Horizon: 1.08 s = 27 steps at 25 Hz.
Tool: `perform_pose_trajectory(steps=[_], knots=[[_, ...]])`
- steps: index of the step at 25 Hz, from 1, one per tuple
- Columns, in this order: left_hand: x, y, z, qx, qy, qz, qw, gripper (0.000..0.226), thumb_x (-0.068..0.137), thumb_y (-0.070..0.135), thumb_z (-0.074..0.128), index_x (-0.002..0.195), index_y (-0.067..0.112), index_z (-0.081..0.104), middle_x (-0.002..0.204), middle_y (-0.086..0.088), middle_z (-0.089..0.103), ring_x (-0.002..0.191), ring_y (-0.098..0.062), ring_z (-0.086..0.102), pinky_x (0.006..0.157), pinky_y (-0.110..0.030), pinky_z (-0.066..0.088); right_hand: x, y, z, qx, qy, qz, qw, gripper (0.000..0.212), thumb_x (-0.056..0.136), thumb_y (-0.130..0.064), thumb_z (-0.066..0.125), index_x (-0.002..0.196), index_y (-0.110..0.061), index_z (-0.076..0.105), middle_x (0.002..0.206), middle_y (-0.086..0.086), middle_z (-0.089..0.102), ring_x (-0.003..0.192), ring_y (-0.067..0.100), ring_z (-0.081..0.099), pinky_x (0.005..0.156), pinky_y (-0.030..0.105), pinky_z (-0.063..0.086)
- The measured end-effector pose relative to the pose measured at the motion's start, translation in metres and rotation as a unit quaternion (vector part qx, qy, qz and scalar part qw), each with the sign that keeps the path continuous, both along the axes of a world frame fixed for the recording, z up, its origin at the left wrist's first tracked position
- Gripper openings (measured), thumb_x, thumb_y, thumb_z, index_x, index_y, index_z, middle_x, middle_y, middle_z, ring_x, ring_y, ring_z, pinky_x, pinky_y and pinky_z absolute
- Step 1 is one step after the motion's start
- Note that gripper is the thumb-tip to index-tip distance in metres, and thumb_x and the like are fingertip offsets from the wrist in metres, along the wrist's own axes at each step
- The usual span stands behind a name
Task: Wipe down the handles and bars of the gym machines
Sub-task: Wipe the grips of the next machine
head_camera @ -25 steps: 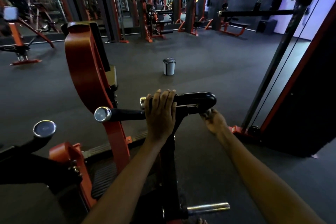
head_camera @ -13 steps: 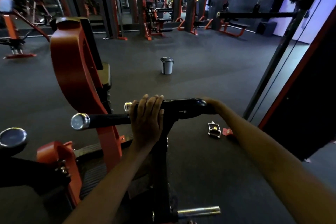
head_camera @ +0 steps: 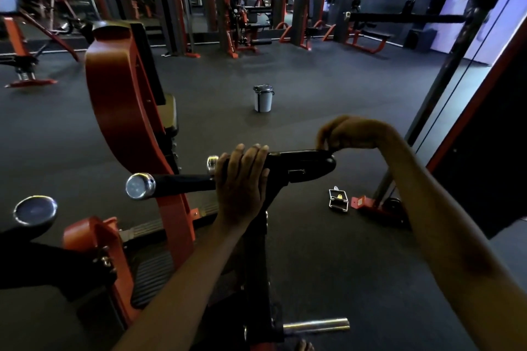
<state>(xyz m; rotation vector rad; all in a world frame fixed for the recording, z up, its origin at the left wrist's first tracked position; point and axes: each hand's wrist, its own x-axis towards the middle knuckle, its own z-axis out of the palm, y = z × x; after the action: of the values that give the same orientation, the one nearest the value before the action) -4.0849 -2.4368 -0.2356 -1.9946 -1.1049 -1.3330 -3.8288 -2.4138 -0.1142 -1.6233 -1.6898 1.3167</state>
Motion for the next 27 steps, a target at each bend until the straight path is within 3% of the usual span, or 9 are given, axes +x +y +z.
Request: perform_pose_trajectory(steps=[4,7,9,11,13,16,20,23,27], knots=[[0.000,0.000,0.001,-0.004,-0.007,-0.006,1.000,0.036,0.102,0.028,0.032,0.130,0.016,0.050,0.122,-0.004,0.061,0.121,-0.026,0.045,0.109,-0.039,0.021,-0.022,-0.030,-0.018,0.174,-0.015,-0.016,0.985,0.033,0.082,0.011,0.038,0.099,0.000,0.063,0.085,0.006,0.064,0.072,-0.002,0.060,0.073,0.013,0.048],[-0.001,-0.002,-0.002,-0.028,-0.003,-0.007,1.000,0.037,0.103,0.028,0.032,0.131,0.015,0.052,0.125,-0.005,0.062,0.125,-0.027,0.045,0.109,-0.041,0.024,-0.034,-0.044,-0.068,0.265,0.076,-0.152,0.949,0.032,0.069,-0.004,0.042,0.072,-0.019,0.069,0.066,-0.012,0.066,0.065,-0.006,0.058,0.067,0.009,0.043],[-0.003,-0.004,0.001,-0.051,0.002,-0.006,0.999,0.039,0.102,0.028,0.033,0.133,0.015,0.053,0.129,-0.005,0.060,0.128,-0.028,0.043,0.109,-0.044,0.025,-0.026,-0.041,-0.093,0.293,0.073,-0.204,0.931,0.037,0.061,-0.004,0.042,0.061,-0.025,0.072,0.060,-0.015,0.065,0.061,-0.005,0.057,0.062,0.010,0.043],[-0.006,-0.008,0.002,-0.064,0.011,-0.008,0.998,0.040,0.101,0.028,0.036,0.135,0.015,0.052,0.133,-0.006,0.057,0.131,-0.028,0.041,0.111,-0.046,0.024,-0.020,-0.035,-0.101,0.291,0.053,-0.232,0.927,0.036,0.055,-0.001,0.042,0.061,-0.022,0.072,0.058,-0.018,0.064,0.057,-0.007,0.056,0.059,0.015,0.042],[-0.008,-0.012,0.004,-0.075,0.024,-0.007,0.997,0.041,0.100,0.029,0.035,0.136,0.014,0.050,0.135,-0.008,0.056,0.133,-0.029,0.039,0.112,-0.046,0.022,-0.026,-0.034,-0.088,0.314,0.046,-0.252,0.914,0.032,0.060,0.009,0.043,0.075,-0.002,0.068,0.058,-0.020,0.064,0.058,-0.011,0.056,0.061,0.016,0.044],[-0.006,-0.016,0.007,-0.088,0.022,-0.009,0.996,0.043,0.101,0.031,0.033,0.136,0.014,0.050,0.135,-0.009,0.055,0.133,-0.029,0.038,0.112,-0.046,0.021,-0.045,-0.050,-0.073,0.387,0.029,-0.291,0.875,0.050,0.065,0.022,0.036,0.100,0.003,0.065,0.085,0.006,0.067,0.073,-0.007,0.060,0.074,0.007,0.046],[-0.005,-0.019,0.008,-0.105,0.013,-0.010,0.994,0.044,0.102,0.032,0.030,0.134,0.013,0.053,0.133,-0.008,0.056,0.131,-0.029,0.040,0.113,-0.045,0.020,-0.062,-0.061,-0.113,0.512,-0.047,-0.306,0.801,0.031,0.085,-0.001,0.043,0.107,0.001,0.064,0.105,0.009,0.059,0.103,-0.004,0.054,0.090,0.015,0.045],[-0.006,-0.019,0.009,-0.111,0.014,-0.009,0.994,0.042,0.101,0.031,0.033,0.135,0.014,0.052,0.134,-0.007,0.055,0.131,-0.029,0.042,0.113,-0.045,0.021,-0.066,-0.048,-0.128,0.459,0.010,-0.397,0.795,0.032,0.088,0.000,0.049,0.098,-0.026,0.065,0.091,0.000,0.060,0.084,-0.006,0.057,0.074,0.020,0.047],[-0.007,-0.019,0.008,-0.113,0.026,-0.001,0.993,0.042,0.100,0.030,0.037,0.137,0.014,0.052,0.133,-0.006,0.055,0.129,-0.030,0.045,0.112,-0.047,0.024,-0.073,-0.031,-0.137,0.201,0.136,-0.449,0.860,0.031,0.091,0.010,0.043,0.075,-0.011,0.059,0.070,-0.001,0.054,0.062,0.003,0.052,0.054,0.011,0.039]])
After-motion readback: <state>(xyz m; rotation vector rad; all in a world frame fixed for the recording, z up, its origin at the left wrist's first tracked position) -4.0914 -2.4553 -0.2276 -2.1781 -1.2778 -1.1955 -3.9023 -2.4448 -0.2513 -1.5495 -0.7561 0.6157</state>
